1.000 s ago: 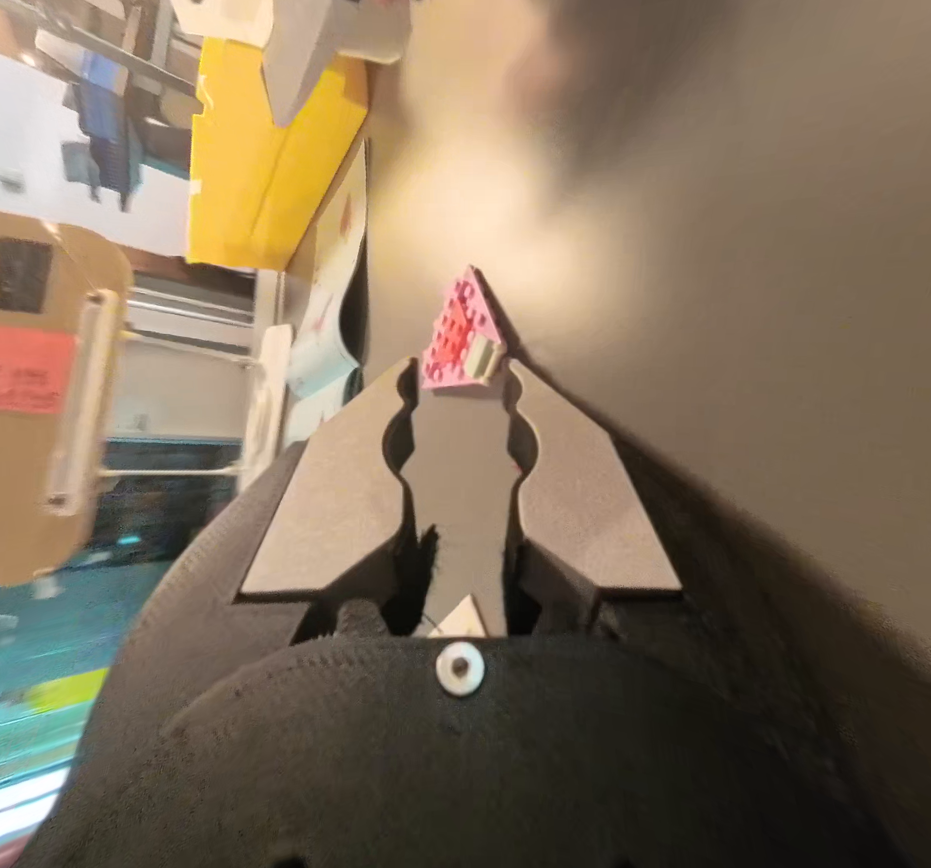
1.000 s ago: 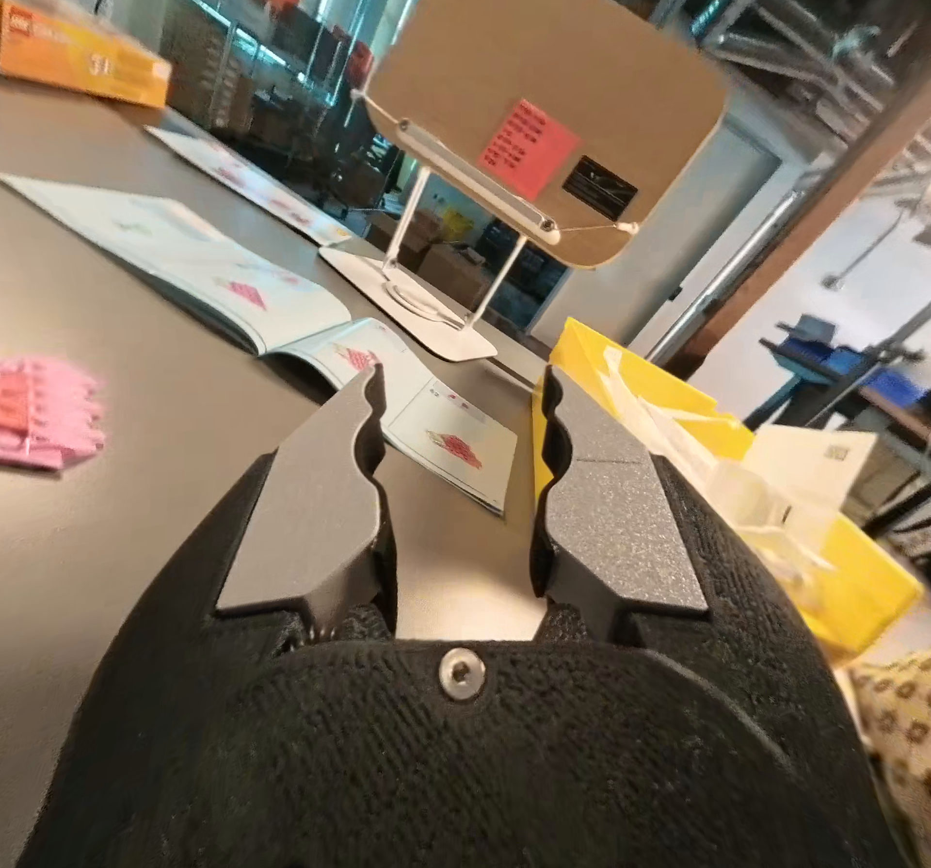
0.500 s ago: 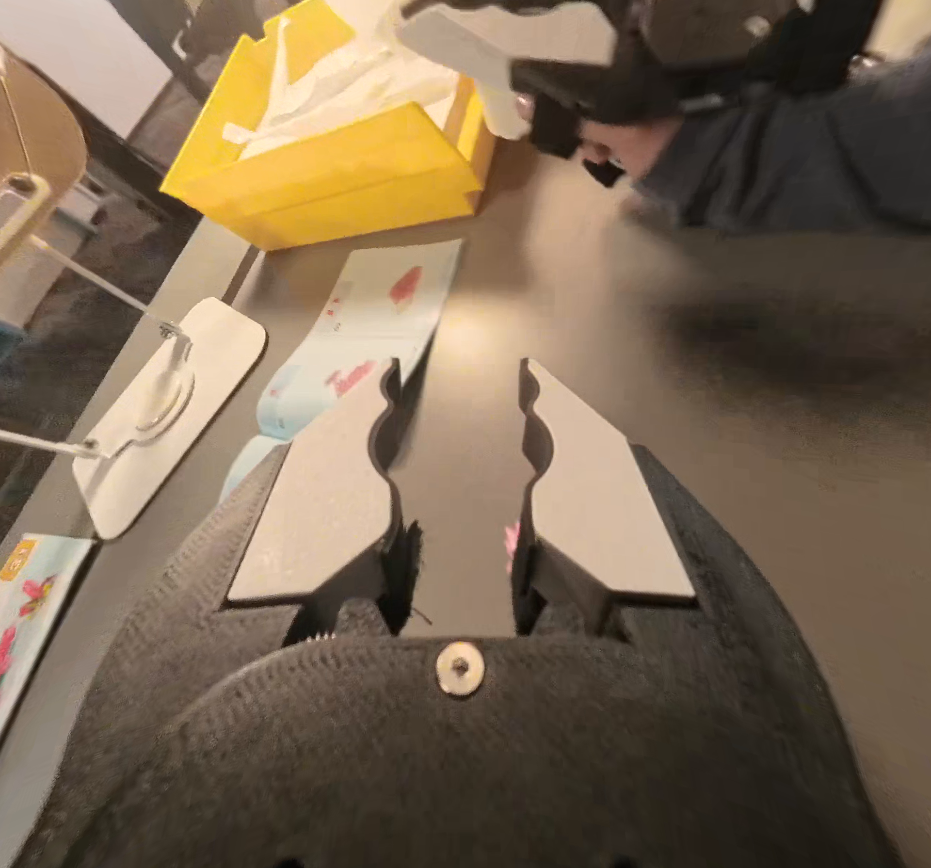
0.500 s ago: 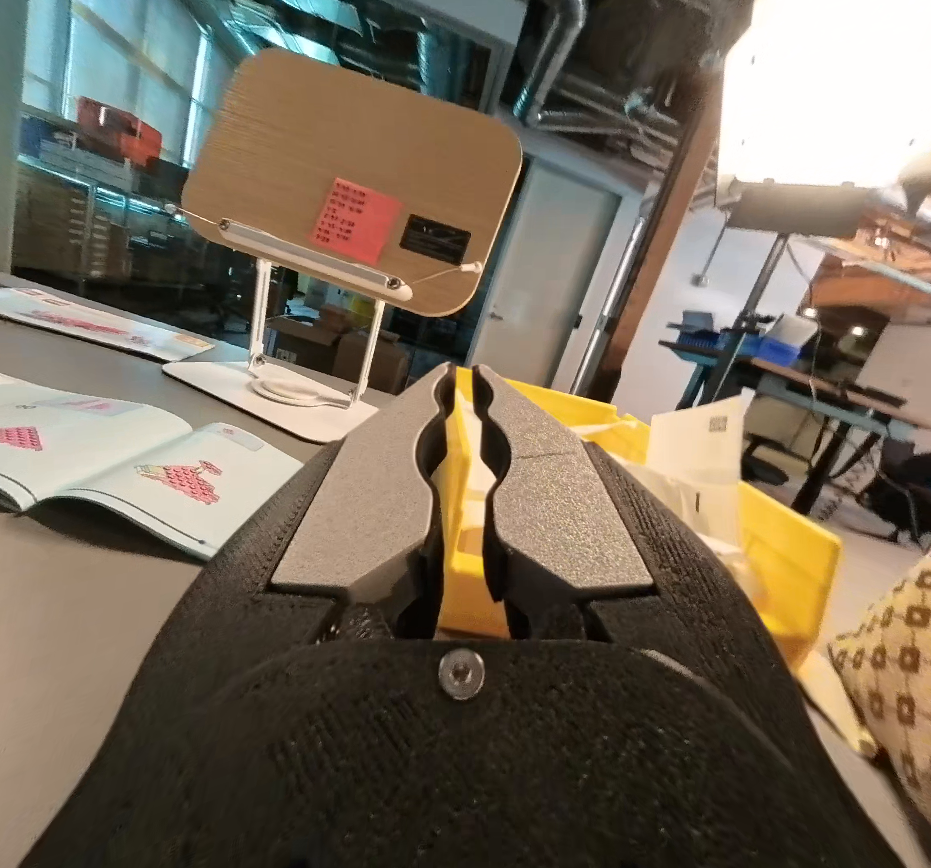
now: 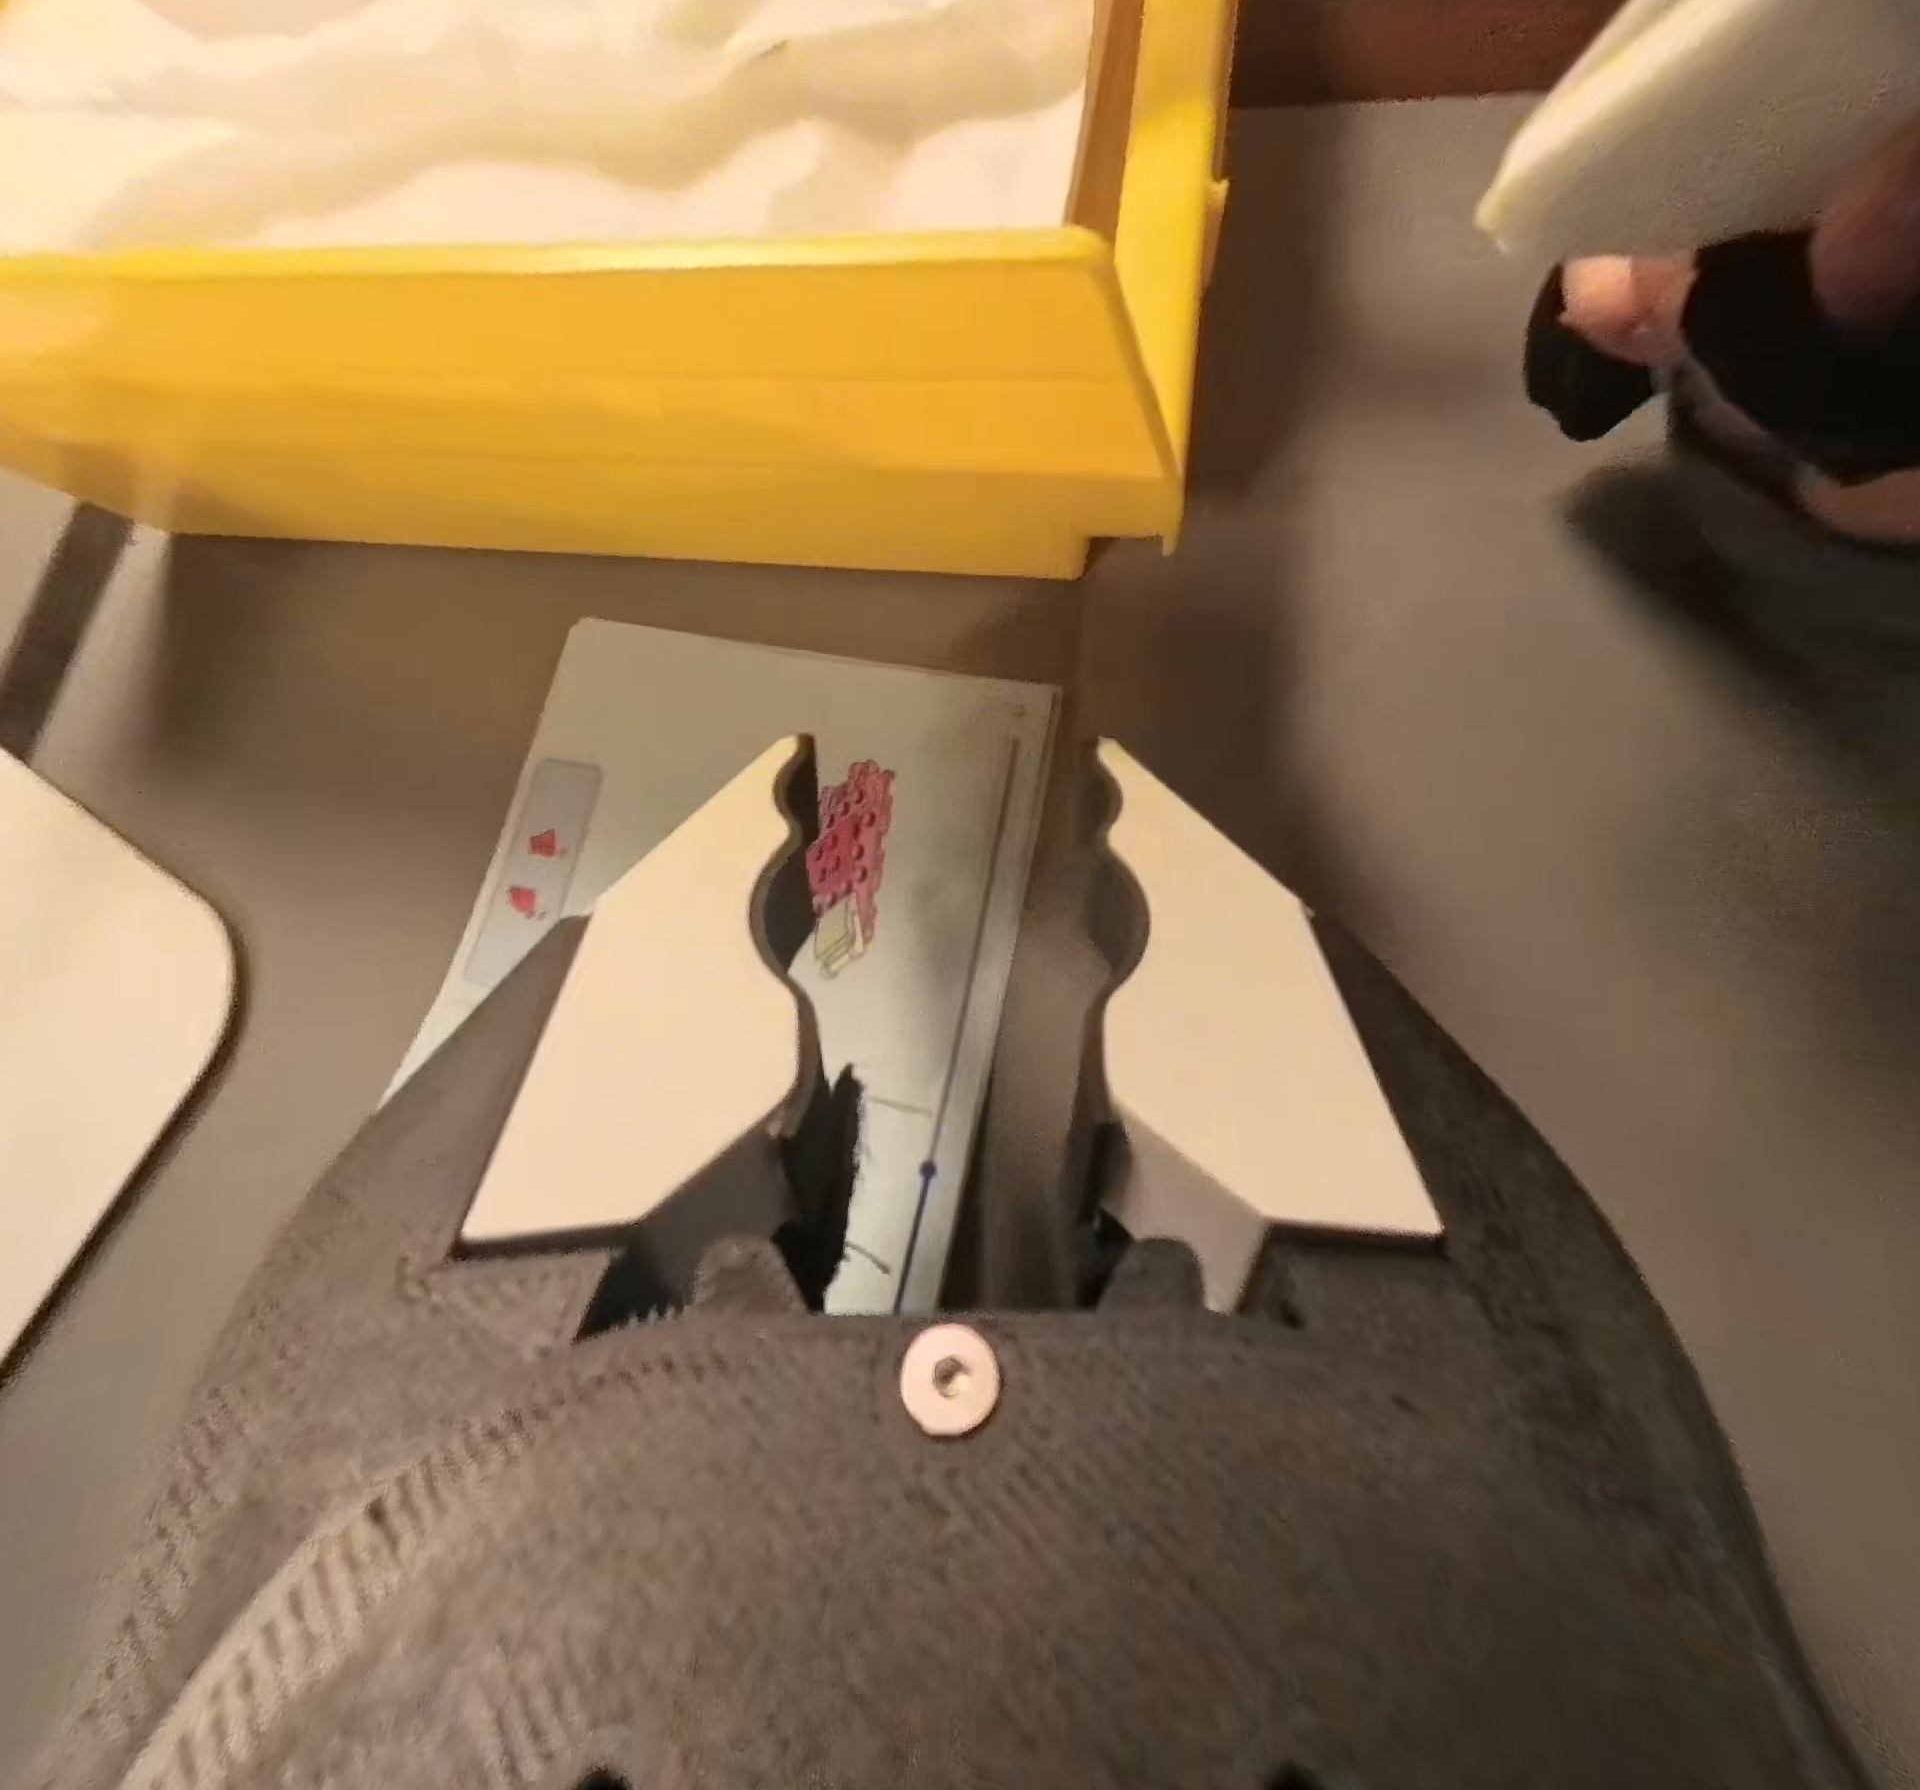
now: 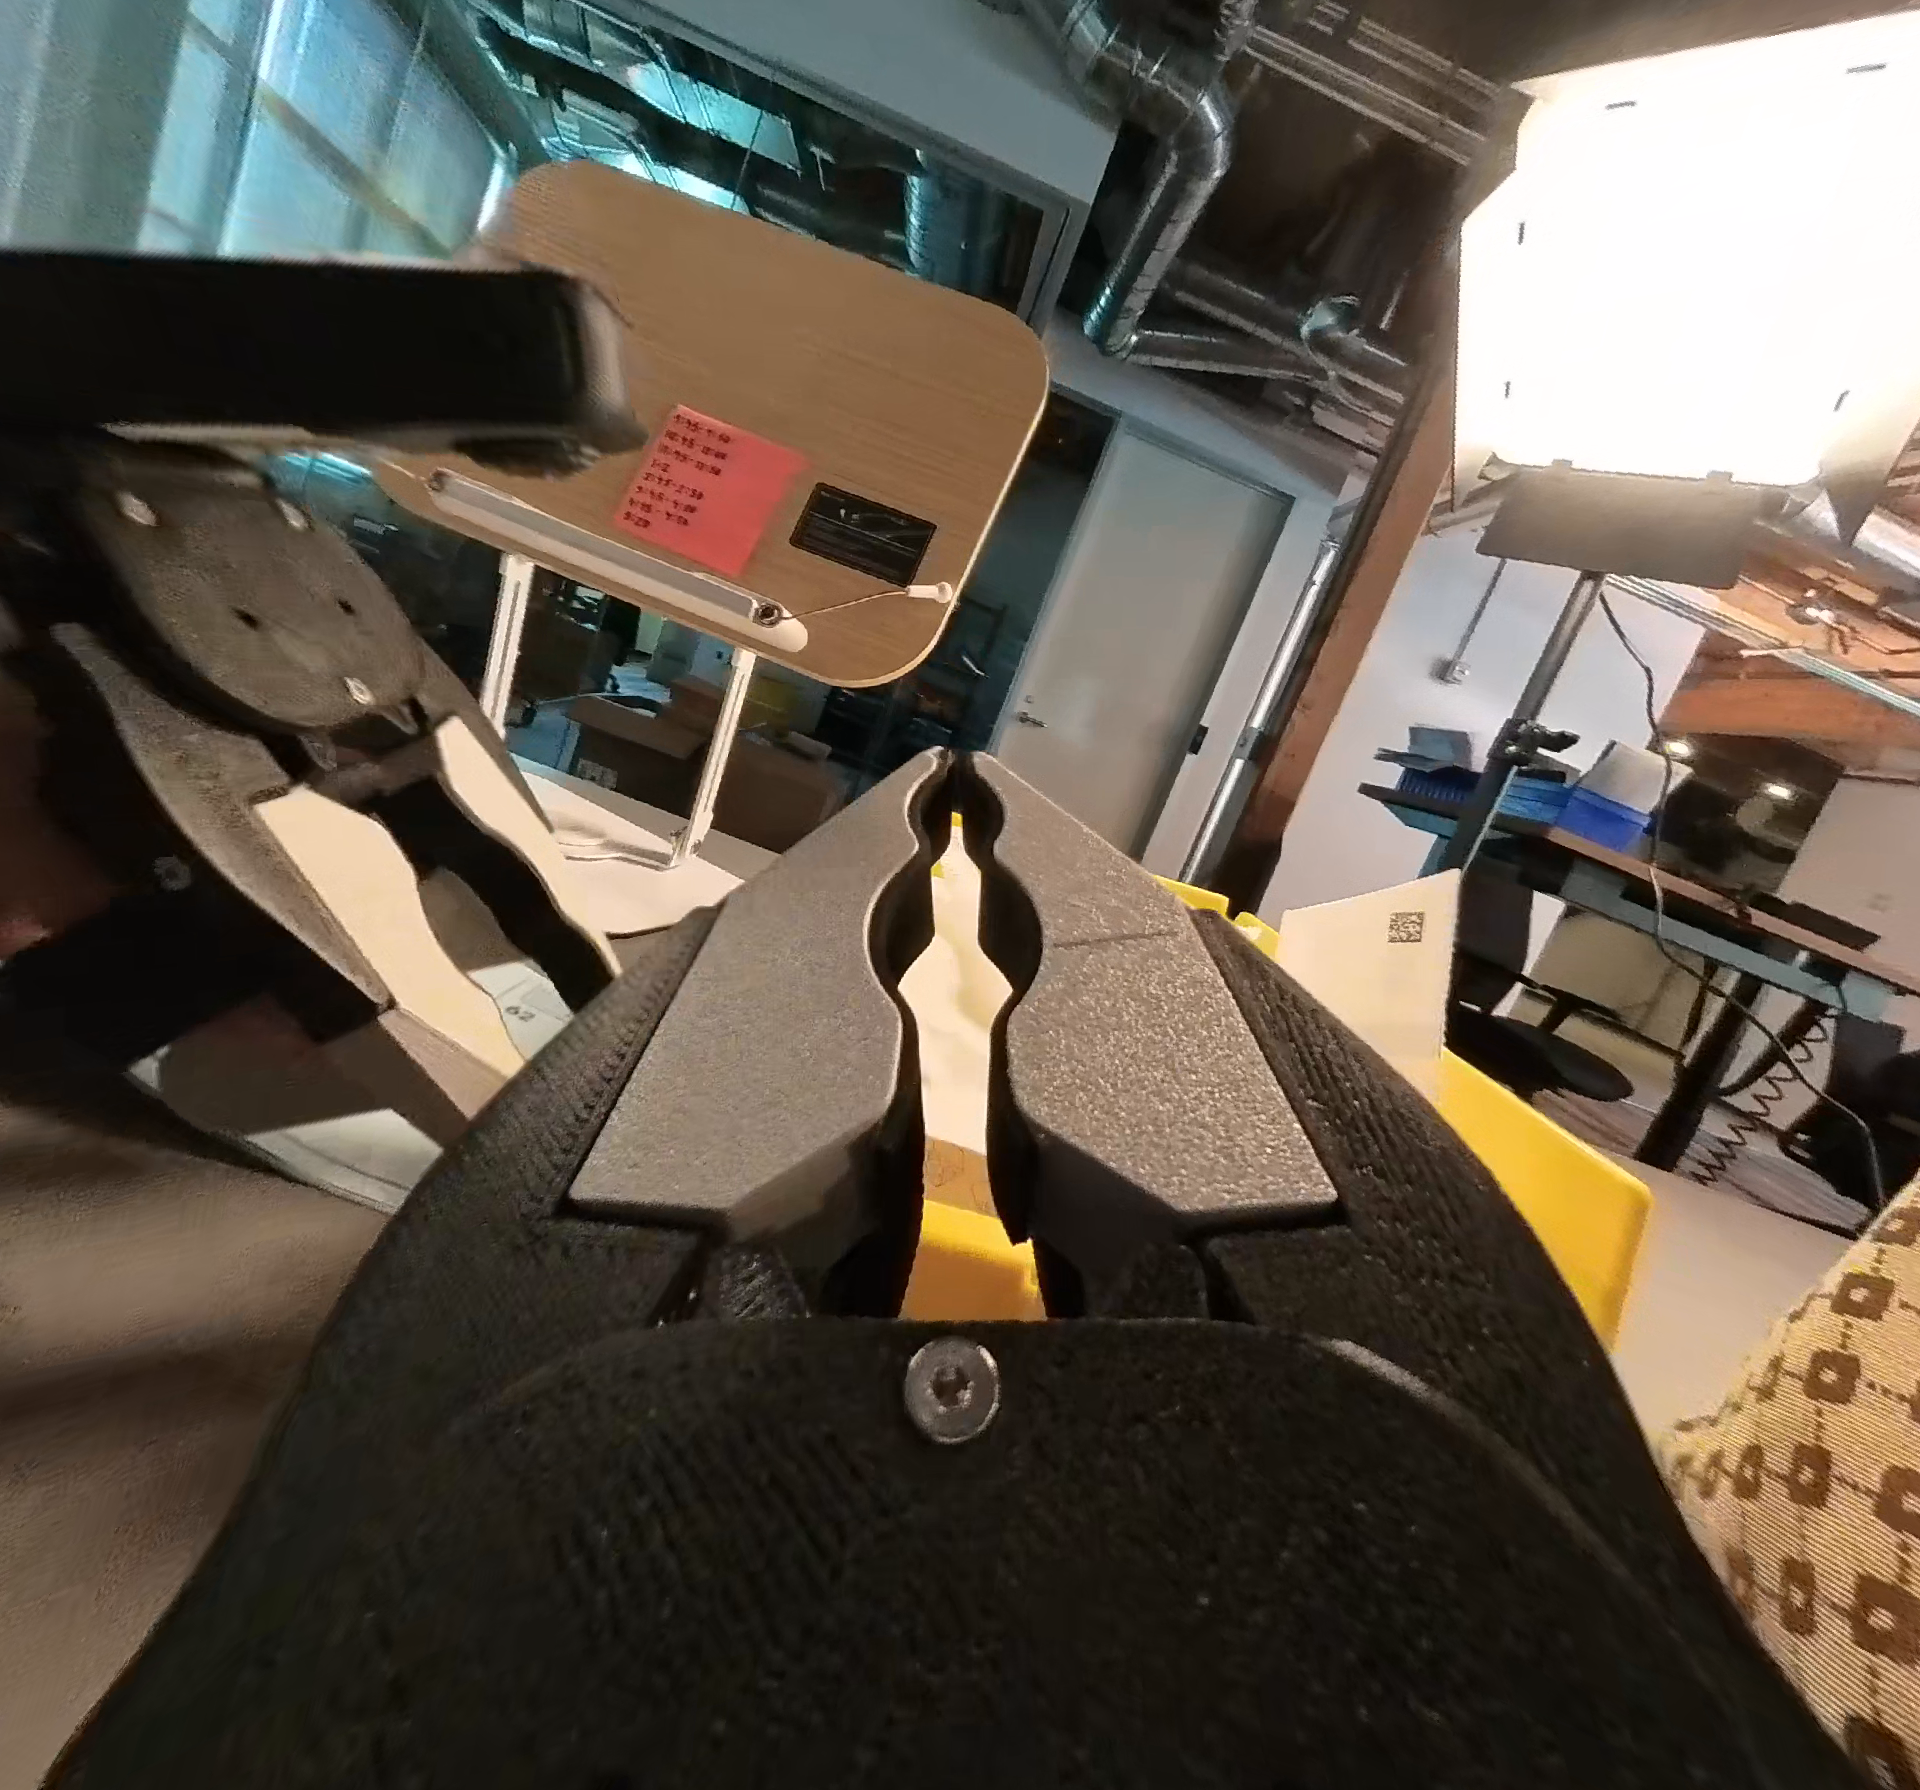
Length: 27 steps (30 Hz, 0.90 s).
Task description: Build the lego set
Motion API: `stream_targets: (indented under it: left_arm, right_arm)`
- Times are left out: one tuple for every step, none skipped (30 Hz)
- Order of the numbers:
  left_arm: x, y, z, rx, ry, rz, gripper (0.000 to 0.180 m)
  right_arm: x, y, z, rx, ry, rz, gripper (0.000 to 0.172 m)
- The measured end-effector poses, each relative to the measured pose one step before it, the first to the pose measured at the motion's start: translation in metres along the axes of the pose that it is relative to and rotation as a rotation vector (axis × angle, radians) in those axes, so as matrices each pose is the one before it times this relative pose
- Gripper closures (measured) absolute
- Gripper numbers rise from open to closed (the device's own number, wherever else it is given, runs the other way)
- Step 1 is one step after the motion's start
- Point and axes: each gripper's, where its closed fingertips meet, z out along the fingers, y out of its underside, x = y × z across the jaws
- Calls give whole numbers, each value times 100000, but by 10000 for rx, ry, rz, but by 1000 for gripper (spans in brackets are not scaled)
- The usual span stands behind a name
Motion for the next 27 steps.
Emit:
stream_targets:
  left_arm:
    - [-35,-4,375,6,289,-262,126]
    - [-21,78,356,-53,250,-146,122]
    - [-45,152,324,-84,156,-24,119]
    - [-140,160,300,-94,13,78,117]
    - [-214,250,274,-148,-93,121,118]
    - [-314,417,269,-270,-189,29,120]
    - [-145,469,251,-311,-76,-128,125]
    - [195,21,130,-29,202,-330,129]
    - [-18,-19,50,-19,98,-374,133]
    - [-184,72,34,-42,-21,-214,138]
    - [-152,-21,-12,65,-30,-84,142]
    - [-210,49,-31,34,-70,-71,147]
    - [-89,81,-23,15,19,-117,150]
    - [21,-7,-17,60,122,-193,151]
    - [27,-39,-28,87,143,-222,152]
    - [51,-50,-26,91,177,-268,153]
    - [-12,-53,-27,92,142,-261,153]
    - [-76,-34,-23,69,81,-214,154]
    - [-232,-19,-54,38,-84,-126,153]
    - [-464,47,-91,-9,-311,23,153]
    - [-574,122,-108,-60,-424,152,153]
    - [-543,181,-123,-86,-438,183,152]
    - [-460,151,-158,-59,-389,163,148]
    - [-477,111,-230,-24,-404,117,149]
    - [-568,181,-265,-53,-457,154,149]
    - [-573,233,-272,-37,-448,151,149]
    - [-364,232,-256,-9,-300,134,149]
  right_arm:
    - [54,67,57,-6,-15,71,172]
    - [74,72,45,-12,1,83,172]
    - [55,49,27,-7,-1,83,172]
    - [48,54,24,-12,-8,81,172]
    - [47,56,19,-20,-2,64,172]
    - [46,69,17,-28,9,45,172]
    - [40,68,5,-28,13,35,172]
    - [52,34,-3,-16,15,30,172]
    - [36,22,-4,-11,10,32,172]
    - [29,36,5,-17,4,35,172]
    - [15,53,6,-21,-2,31,172]
    - [-9,46,20,-24,-10,27,172]
    - [-5,64,12,-30,-7,22,172]
    - [-2,56,18,-33,-2,14,172]
    - [-10,50,21,-23,-7,10,172]
    - [-30,34,7,-19,-15,8,172]
    - [-35,53,23,-27,-20,2,172]
    - [-36,71,14,-34,-20,-1,172]
    - [-19,47,19,-26,-9,-9,172]
    - [-7,27,13,-16,1,-11,172]
    - [1,23,-2,-9,2,-10,172]
    - [-14,-9,-8,0,-6,-14,172]
    - [-54,-33,-7,9,-22,-31,172]
    - [-117,-34,5,7,-43,-62,172]
    - [-205,-53,-8,10,-68,-107,172]
    - [-320,-110,-14,22,-103,-171,172]
    - [-463,-161,-12,32,-139,-260,172]
